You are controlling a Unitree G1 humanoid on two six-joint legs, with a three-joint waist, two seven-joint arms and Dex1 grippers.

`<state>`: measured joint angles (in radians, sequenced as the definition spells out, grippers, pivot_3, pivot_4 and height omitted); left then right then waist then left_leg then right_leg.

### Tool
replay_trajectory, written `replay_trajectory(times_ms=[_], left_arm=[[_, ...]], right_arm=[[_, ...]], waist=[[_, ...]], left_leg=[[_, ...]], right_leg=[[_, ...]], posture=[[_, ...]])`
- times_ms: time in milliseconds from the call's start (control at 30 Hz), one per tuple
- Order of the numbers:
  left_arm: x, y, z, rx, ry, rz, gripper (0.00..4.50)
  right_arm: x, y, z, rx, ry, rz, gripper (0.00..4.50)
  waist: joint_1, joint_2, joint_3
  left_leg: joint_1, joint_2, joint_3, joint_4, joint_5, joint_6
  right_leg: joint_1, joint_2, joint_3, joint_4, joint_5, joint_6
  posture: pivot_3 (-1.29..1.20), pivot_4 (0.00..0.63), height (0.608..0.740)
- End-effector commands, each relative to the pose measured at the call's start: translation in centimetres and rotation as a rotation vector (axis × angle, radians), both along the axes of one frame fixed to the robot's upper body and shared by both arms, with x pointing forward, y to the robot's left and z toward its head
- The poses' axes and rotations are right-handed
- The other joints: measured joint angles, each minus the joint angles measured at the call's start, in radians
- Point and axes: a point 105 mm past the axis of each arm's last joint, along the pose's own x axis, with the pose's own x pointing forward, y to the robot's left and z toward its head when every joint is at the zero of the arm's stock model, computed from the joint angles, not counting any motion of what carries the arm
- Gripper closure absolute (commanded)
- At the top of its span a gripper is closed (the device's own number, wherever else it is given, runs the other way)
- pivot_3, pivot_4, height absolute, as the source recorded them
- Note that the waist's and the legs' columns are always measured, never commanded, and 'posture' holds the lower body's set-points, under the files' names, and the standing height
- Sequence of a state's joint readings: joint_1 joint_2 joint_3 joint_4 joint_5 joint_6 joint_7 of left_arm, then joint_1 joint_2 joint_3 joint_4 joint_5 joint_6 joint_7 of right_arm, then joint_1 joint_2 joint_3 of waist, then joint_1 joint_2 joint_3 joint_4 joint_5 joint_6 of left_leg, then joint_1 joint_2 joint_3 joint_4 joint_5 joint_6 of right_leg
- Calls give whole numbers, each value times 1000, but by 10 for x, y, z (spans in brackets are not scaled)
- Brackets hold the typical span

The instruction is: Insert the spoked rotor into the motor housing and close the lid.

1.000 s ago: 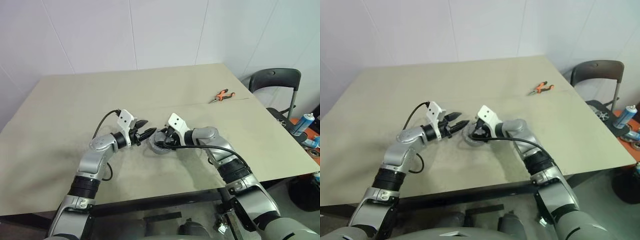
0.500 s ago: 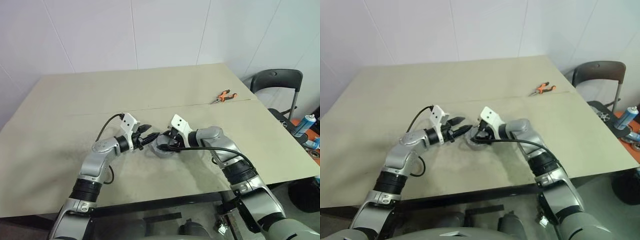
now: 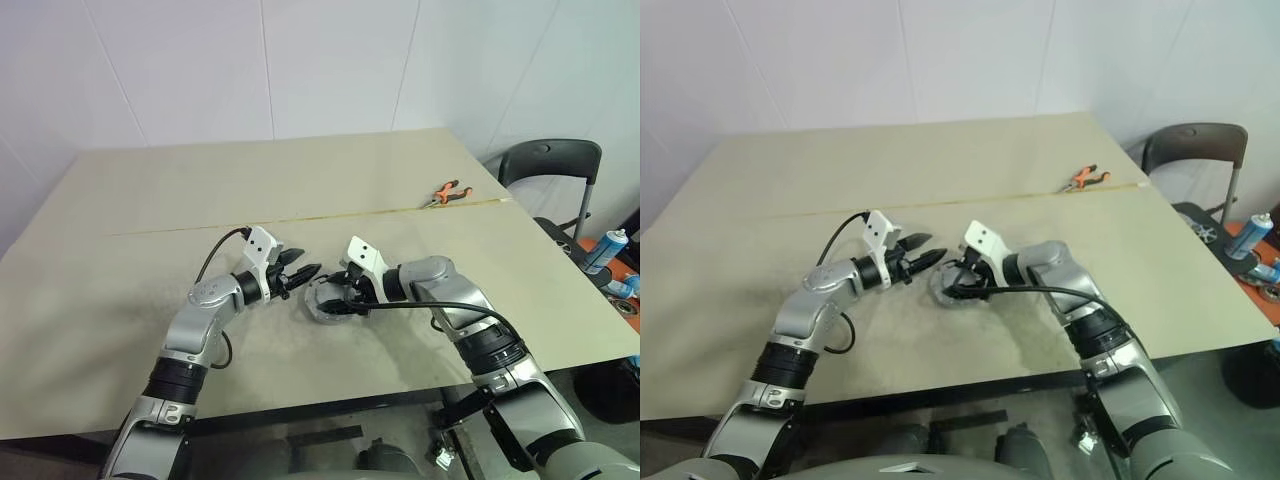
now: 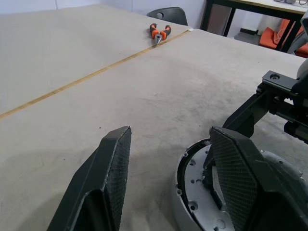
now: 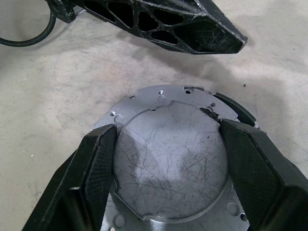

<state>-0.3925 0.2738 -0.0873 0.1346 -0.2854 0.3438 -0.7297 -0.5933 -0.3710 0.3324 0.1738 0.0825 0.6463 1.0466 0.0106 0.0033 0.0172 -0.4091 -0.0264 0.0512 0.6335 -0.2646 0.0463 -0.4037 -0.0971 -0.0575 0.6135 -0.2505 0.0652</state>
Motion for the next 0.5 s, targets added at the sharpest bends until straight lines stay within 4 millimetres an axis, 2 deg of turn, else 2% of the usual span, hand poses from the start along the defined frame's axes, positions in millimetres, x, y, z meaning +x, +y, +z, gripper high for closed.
replay_trajectory(times_ms=[33,133,300,500], left_arm=[[-1,-1,12,-9,-44,-3,1746],[-2,1,10,-8,-41,1,1746],[-2,1,8,-7,-32,4,1746],[0,3,8,-6,-33,11,1746]], right_arm=[[-8,-3,-43,-86,104,-42,1280],[1,2,-33,-21,82,-85,1280],[-11,13,-2,175,161,-22,1280],[-10,12,3,203,139,-38,1280]], waist=[[-2,-1,-2],[-6,-2,-3],[-1,-2,-3],[0,-2,-3]], left_leg=[[0,0,0,1,0,0],[3,0,0,3,0,-1],[3,1,-1,12,0,-1],[-1,1,0,11,0,0]], right_leg=[[1,0,0,0,0,0],[3,0,0,1,0,0],[4,1,-1,5,0,0],[-2,0,0,6,0,0]], posture=[[0,0,740],[0,0,740],[0,0,740],[0,0,740]])
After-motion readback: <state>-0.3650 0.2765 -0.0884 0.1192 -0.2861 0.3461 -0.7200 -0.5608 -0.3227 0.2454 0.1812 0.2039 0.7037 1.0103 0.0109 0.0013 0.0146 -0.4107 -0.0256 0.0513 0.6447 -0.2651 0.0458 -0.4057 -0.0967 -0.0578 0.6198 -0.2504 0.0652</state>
